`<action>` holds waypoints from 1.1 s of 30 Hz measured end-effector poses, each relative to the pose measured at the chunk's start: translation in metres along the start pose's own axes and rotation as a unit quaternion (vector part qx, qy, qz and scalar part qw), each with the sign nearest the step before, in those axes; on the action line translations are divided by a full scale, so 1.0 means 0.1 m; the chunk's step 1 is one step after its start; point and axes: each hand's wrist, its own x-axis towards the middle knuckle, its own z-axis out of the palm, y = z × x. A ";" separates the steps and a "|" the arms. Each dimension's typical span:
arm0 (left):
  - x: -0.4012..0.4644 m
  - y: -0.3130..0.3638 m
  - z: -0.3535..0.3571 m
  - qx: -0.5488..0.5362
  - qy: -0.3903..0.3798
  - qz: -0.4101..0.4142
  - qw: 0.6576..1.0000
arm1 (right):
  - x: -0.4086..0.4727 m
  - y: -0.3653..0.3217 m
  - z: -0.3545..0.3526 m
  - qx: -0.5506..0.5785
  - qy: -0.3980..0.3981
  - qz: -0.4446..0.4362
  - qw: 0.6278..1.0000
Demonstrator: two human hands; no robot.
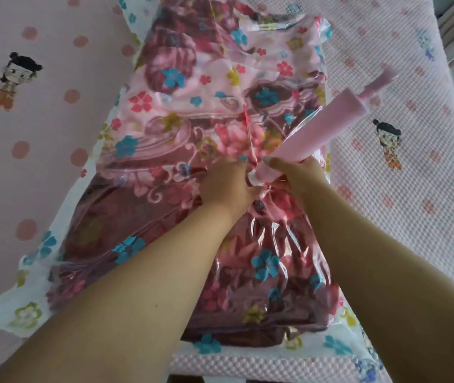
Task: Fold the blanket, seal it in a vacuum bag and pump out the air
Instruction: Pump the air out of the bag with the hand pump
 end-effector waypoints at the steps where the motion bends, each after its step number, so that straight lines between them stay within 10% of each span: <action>1: 0.00 0.00 0.03 0.023 0.002 0.006 1.000 | -0.01 0.00 0.01 -0.008 0.004 0.008 1.000; 14: 0.06 -0.19 0.12 -0.082 -0.019 0.032 0.996 | -0.09 0.36 0.36 -0.118 0.171 -0.055 0.977; 33: 0.13 -0.07 0.24 -0.010 0.001 -0.006 1.000 | -0.02 0.55 0.32 -0.116 0.177 -0.139 0.967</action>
